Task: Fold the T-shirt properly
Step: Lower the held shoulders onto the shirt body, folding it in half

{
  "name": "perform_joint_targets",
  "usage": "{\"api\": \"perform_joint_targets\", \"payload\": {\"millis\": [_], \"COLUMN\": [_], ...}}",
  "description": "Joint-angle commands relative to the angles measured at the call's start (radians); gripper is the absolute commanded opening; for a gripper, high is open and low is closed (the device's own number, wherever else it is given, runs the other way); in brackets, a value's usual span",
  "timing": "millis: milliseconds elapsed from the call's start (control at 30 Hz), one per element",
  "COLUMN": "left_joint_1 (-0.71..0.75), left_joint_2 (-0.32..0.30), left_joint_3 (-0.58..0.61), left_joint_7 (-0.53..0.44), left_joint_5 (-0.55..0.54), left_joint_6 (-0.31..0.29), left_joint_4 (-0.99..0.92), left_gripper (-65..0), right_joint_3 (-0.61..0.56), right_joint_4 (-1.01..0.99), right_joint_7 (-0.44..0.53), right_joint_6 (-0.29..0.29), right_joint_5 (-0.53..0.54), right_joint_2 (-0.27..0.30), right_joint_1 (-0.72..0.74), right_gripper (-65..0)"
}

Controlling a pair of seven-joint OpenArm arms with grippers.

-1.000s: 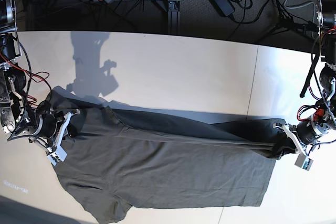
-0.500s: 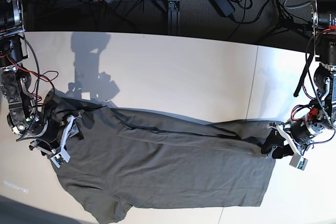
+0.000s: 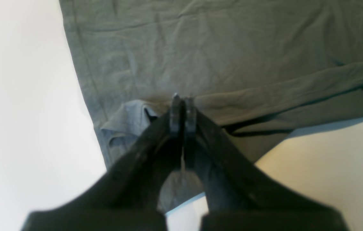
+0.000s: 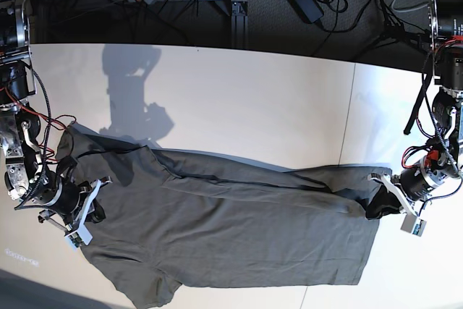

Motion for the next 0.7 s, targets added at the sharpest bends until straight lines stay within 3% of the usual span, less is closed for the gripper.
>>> {"api": "perform_joint_targets", "payload": {"millis": [0,433,533,667], "left_joint_1": [-0.029,-0.041,-0.040,-0.025], "left_joint_2": [-0.003,0.130,0.144,0.136], "left_joint_3": [-0.008,-0.008,-0.008,-0.008], "left_joint_7": [-0.026,-0.052,-0.105,-0.104], "left_joint_5": [0.014,0.263,0.328,0.331], "left_joint_6": [-0.003,0.033,0.034,0.012], "left_joint_4": [0.013,-0.191,-0.239,-0.240], "left_gripper": [-65.0,-65.0,-65.0,-65.0], "right_joint_3": [0.011,0.013,0.013,0.013], "right_joint_4": [-0.008,-0.343,-0.371,-0.365], "right_joint_7": [0.019,0.034,0.033,0.012], "right_joint_6": [0.062,0.063,0.064,0.064], "right_joint_5": [0.005,0.041,0.048,0.058], "right_joint_2": [0.011,-0.054,-0.063,-0.064], "right_joint_1": [0.027,0.017,0.002,-0.039], "right_gripper": [-65.0,-65.0,-65.0,-65.0]}}
